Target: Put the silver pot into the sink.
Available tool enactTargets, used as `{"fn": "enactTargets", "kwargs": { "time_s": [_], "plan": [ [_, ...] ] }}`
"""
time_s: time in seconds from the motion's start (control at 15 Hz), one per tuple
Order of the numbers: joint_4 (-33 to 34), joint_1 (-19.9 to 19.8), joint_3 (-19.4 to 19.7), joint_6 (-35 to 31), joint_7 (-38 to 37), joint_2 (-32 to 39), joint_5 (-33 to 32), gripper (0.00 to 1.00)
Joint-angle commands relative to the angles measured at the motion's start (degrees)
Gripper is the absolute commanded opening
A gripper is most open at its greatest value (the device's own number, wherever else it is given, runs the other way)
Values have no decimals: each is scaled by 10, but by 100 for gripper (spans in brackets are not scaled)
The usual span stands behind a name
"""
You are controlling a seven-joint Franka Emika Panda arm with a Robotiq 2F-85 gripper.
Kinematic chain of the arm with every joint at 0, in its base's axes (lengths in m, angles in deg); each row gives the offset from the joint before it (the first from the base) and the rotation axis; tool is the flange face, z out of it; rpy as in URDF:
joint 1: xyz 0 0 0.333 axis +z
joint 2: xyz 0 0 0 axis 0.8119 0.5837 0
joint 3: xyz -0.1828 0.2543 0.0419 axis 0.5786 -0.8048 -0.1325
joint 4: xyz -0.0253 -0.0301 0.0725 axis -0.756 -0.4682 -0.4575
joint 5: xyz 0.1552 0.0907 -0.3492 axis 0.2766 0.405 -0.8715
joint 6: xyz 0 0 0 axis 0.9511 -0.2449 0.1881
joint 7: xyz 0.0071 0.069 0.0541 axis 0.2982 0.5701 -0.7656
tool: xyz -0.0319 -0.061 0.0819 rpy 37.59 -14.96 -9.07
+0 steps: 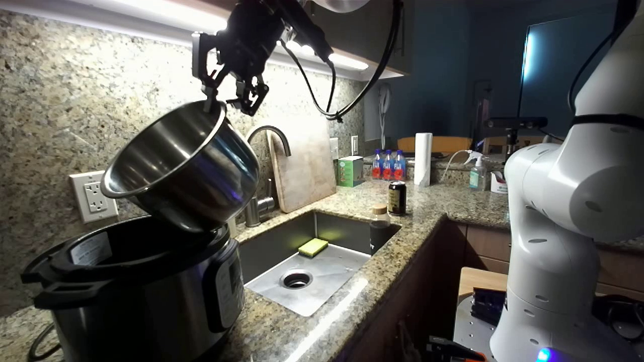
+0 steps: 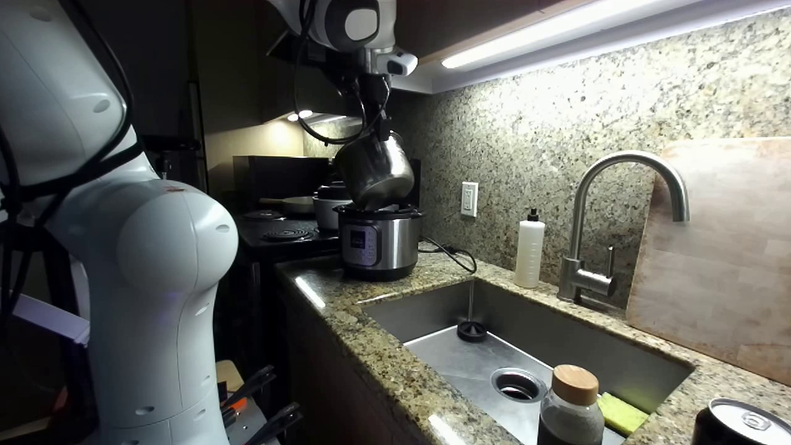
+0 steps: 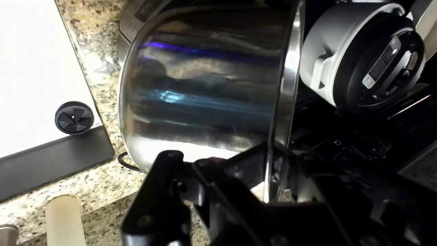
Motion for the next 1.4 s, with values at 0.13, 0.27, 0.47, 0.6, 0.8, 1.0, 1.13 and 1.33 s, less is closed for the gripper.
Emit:
{"fn": "enactTargets", "kwargs": {
  "time_s": [0.13,0.27,0.47,0.6,0.8,1.0,1.13,1.33],
  "plan": [
    [-45,-13,19,1,43,-49,44,1],
    [-60,-14,32,1,55,-60,59,1],
    [-81,-19,50,-1,72,-75,78,1],
    [-91,-23,58,0,82,-83,89,1],
    [-105,-33,68,1,95,-95,105,1],
    [-115,-41,74,1,104,-102,116,1],
    [-119,-47,75,1,108,-104,122,1],
    [-124,-52,77,2,110,-108,126,1]
  ]
}}
